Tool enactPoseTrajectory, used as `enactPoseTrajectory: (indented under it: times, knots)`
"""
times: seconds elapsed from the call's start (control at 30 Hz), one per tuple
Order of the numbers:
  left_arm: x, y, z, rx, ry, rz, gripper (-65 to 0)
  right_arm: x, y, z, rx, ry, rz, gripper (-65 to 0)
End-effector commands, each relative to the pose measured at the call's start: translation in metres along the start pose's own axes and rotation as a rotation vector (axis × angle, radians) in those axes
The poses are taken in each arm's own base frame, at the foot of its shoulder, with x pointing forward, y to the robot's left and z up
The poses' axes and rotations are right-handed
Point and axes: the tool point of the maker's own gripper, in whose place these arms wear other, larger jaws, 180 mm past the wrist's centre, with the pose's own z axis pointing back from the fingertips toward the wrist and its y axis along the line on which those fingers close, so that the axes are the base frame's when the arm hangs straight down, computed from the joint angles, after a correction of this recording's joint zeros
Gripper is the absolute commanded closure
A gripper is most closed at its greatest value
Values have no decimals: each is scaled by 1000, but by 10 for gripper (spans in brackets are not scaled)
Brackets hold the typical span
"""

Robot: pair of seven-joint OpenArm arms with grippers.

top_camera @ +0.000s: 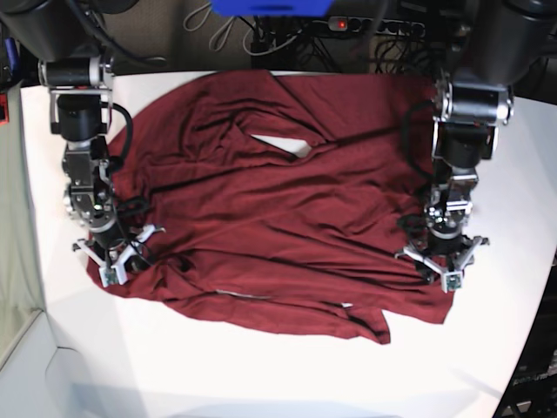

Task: Layout the t-shirt on the table in an organized manner, then fold the t-shirt properly
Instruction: 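Drag both shirt side edges with both grippers toward the collar, then pull the shirt with both grippers to the collar corners, flattening it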

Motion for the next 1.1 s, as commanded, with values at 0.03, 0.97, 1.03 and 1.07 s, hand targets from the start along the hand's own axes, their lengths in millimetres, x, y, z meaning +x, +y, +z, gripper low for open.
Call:
enactPoseTrajectory:
  times: [0.03, 0.97, 1.03, 1.07]
  knots:
    - [27, 4, -10, 18, -30, 3, -262, 16, -15, -6, -27, 8, 15, -118]
    - [93, -17, 44, -86, -189, 9, -262, 64, -4, 43, -36, -201, 141, -118]
    - [74, -22, 55, -108, -135, 26, -262, 50, 5, 52, -23, -189, 149, -118]
    - [64, -22, 58, -111, -111, 31, -262, 43, 9, 55, -15, -182, 145, -118]
